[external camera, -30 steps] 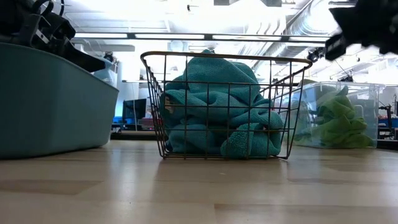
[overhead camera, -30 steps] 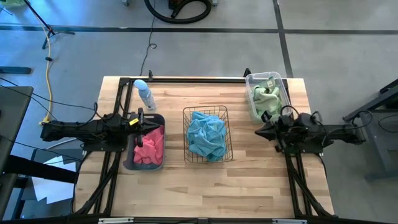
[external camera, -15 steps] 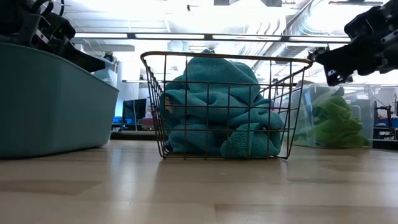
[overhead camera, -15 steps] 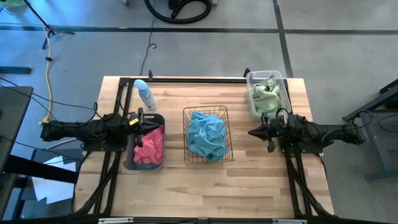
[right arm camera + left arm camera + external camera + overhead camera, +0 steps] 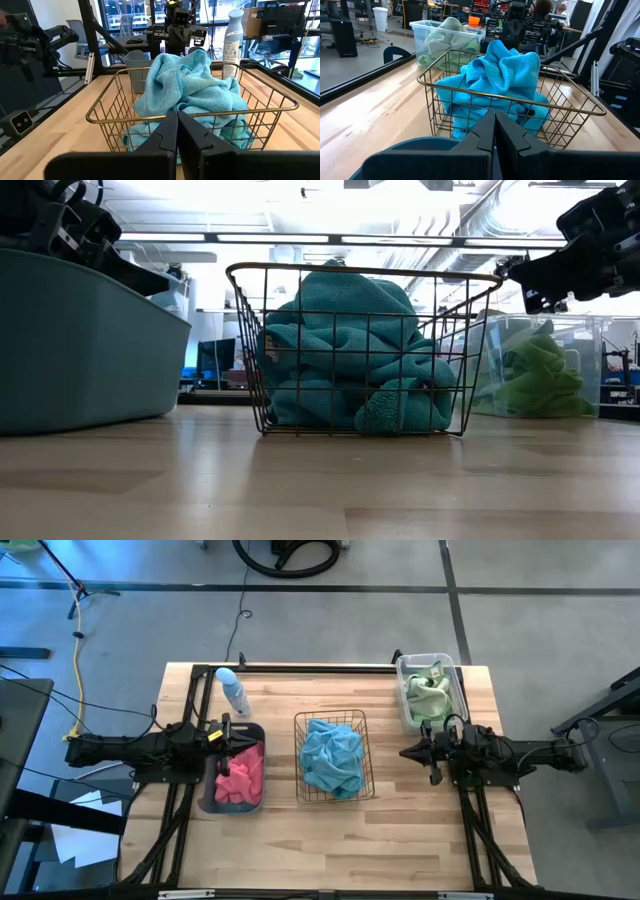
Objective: Sort microfiber towel by color & place in baskets
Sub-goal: Return to Home Position
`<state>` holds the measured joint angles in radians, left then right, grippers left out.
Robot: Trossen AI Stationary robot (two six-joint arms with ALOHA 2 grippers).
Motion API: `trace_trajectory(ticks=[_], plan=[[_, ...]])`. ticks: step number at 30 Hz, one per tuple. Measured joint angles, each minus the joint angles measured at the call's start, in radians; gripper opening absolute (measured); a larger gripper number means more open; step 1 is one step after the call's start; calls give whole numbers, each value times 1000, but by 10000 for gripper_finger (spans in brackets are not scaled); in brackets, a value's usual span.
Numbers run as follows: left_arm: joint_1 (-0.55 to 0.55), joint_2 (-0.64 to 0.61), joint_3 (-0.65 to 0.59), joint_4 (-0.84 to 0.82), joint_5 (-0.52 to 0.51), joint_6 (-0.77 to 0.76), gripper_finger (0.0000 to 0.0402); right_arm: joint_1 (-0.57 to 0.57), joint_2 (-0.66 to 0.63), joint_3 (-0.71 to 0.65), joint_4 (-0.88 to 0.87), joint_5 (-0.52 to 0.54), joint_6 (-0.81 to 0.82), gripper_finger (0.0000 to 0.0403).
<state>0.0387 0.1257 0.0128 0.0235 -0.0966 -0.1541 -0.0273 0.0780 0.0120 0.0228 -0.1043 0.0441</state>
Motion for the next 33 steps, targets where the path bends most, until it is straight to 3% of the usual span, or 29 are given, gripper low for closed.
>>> trace_trajectory(ticks=[22,28,33], plan=[[0,-3,0,-1,0,0,0,0,0,0,0,1,0,0],[-28,-125,0,7,1,0,0,0,0,0,0,1,0,0],[-60,-123,4,77,-2,1,0,0,0,0,-1,1,0,0]])
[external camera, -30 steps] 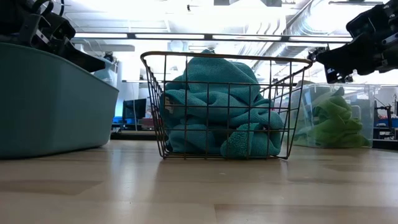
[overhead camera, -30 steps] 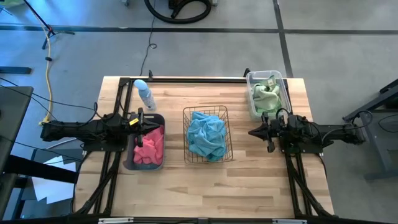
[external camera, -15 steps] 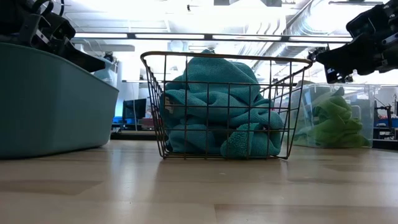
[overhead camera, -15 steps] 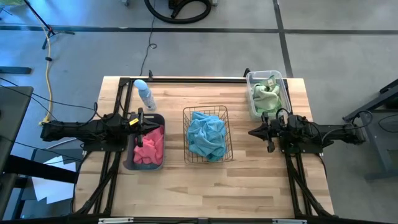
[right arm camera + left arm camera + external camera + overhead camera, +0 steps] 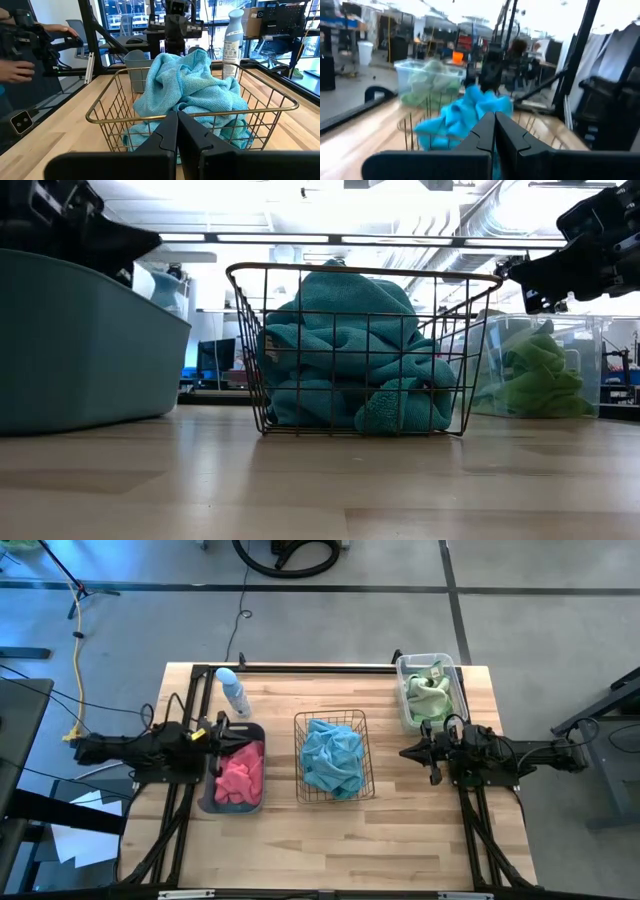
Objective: Sort microfiber towel by color & place in baskets
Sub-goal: Return to Home Position
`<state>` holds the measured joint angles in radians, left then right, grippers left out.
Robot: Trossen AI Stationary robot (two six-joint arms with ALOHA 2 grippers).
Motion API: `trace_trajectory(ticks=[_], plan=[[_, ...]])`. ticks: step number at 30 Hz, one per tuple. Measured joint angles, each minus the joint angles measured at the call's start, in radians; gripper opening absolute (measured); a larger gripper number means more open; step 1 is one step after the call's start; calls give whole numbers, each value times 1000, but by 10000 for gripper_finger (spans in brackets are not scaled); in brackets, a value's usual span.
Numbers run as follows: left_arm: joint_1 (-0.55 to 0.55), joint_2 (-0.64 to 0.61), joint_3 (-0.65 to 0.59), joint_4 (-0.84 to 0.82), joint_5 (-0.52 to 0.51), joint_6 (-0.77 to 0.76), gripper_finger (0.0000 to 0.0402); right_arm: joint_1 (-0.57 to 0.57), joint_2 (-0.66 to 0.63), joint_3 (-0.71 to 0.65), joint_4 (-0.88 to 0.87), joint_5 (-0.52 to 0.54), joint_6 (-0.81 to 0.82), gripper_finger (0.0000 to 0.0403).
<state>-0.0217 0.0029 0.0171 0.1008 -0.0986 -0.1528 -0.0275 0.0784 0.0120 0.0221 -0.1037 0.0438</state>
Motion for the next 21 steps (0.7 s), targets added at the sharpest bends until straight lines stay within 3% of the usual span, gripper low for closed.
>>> trace_trajectory(ticks=[5,10,21], plan=[[-14,0,-4,-58,3,33,0,0,0,0,0,0,0,0],[-14,0,-5,-87,87,158,0,0,0,0,0,0,0,0],[-13,1,-5,-89,84,78,0,0,0,0,0,0,0,0]])
